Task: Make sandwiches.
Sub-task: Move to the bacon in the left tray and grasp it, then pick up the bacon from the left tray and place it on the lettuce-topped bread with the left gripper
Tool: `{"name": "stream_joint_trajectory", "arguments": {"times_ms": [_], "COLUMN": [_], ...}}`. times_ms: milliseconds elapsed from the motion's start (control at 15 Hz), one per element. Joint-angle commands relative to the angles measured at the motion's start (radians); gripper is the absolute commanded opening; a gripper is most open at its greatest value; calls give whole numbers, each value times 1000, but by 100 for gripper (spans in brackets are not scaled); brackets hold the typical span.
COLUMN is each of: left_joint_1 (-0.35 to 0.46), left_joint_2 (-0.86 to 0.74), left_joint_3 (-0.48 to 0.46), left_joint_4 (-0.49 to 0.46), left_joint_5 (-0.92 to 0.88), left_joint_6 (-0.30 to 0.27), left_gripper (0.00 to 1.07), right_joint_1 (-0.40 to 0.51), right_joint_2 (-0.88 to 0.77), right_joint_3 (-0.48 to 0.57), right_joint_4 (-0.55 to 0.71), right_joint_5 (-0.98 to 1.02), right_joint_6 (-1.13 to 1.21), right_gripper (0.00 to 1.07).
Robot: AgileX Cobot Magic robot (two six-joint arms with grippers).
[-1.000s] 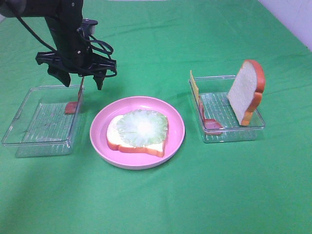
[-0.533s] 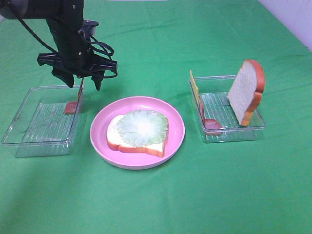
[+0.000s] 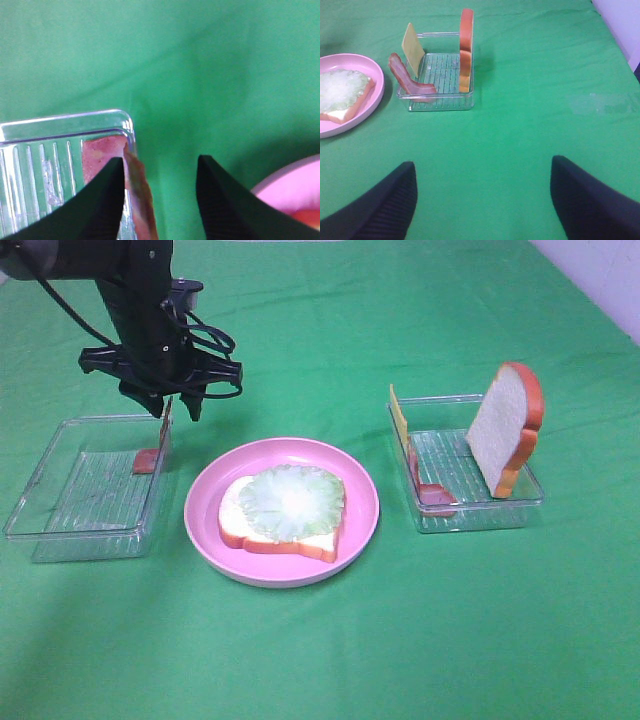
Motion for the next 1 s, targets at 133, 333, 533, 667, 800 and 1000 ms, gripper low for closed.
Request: {"name": "stream_joint_trajectory", "arguments": {"times_ms": [133, 333, 533, 667, 800, 1000], "left_joint_1": [1, 1, 1, 1, 1, 1], "left_joint_2": [4, 4, 4, -7, -42, -133], "left_joint_3": [-3, -3, -3, -3, -3, -3], "left_joint_4": [3, 3, 2, 1, -2, -71], "left_joint_5": [-12, -11, 6, 36, 51, 71], "left_joint_6": [-6, -6, -6, 3, 14, 66], "left_gripper": [24, 16, 1, 0, 0, 0], "right_joint_1": [-6, -6, -6, -6, -6, -6], "right_joint_2": [-14, -14, -14, -14, -14, -14], "right_joint_3": [3, 3, 3, 3, 3, 3], "right_joint_4": [-1, -1, -1, -1, -1, -1], "right_joint_5": [-9, -9, -9, -9, -9, -9], "right_joint_6": [-1, -1, -1, -1, -1, -1], "right_gripper": [71, 71, 71, 71, 71, 71]}}
